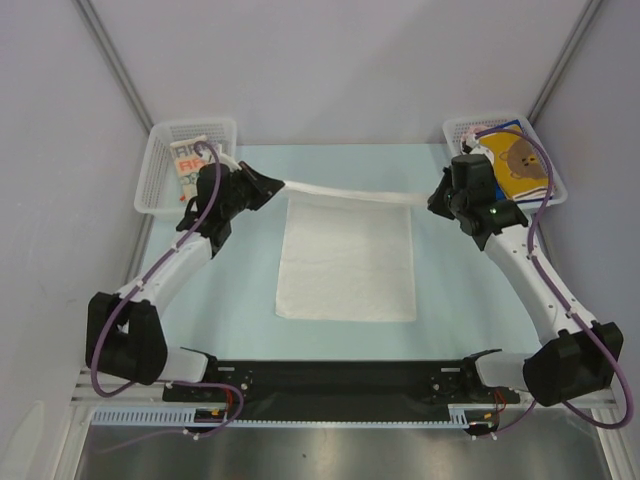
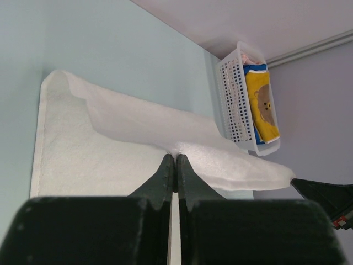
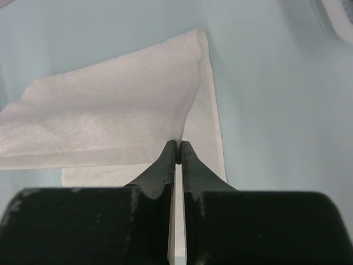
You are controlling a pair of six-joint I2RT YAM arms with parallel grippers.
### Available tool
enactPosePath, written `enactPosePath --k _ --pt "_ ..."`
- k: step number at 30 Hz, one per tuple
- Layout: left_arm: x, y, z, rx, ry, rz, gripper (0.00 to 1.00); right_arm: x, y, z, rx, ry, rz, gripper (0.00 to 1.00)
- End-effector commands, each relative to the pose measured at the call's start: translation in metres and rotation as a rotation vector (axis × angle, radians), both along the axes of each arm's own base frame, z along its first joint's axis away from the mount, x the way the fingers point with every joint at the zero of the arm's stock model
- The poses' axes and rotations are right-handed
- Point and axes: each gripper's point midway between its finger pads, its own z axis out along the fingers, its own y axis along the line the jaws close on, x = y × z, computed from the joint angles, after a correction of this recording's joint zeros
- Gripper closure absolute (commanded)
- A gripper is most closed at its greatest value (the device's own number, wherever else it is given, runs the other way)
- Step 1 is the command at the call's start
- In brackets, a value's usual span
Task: Fold and stack the towels
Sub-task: Fold the towel
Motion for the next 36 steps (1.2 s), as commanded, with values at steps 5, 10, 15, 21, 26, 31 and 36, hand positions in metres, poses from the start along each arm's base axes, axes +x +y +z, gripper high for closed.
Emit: enactPosePath --k 5,10,15,21,26,31,36 --pt "-0.017 0.009 0.022 -0.003 -0.076 0.003 1.0 -0.016 0.001 0.02 0.025 -0.056 0.0 1.0" --pt "-0.028 0.013 0.023 -0.001 -0.084 0.005 1.0 -0.027 0.004 0.019 0.026 -0.055 0.007 1.0" --pt "-0.039 0.015 0.015 0.002 -0.07 0.004 0.99 -0.037 0.007 0.013 0.023 -0.04 0.016 1.0" --pt "-0.055 0.018 0.002 -0.001 -0.051 0.001 1.0 -0.048 0.005 0.007 0.028 -0.027 0.01 1.0" --pt "-0.068 0.018 -0.027 0.006 0.01 -0.01 1.0 -0.06 0.008 -0.011 0.034 0.015 0.019 1.0" --pt "-0.084 0.016 -0.056 0.005 0.067 -0.036 1.0 -0.076 0.014 -0.046 0.06 0.092 0.04 1.0" --pt "-0.103 0.019 -0.091 0.033 0.142 -0.039 1.0 -0.098 0.026 -0.09 0.088 0.197 0.072 1.0"
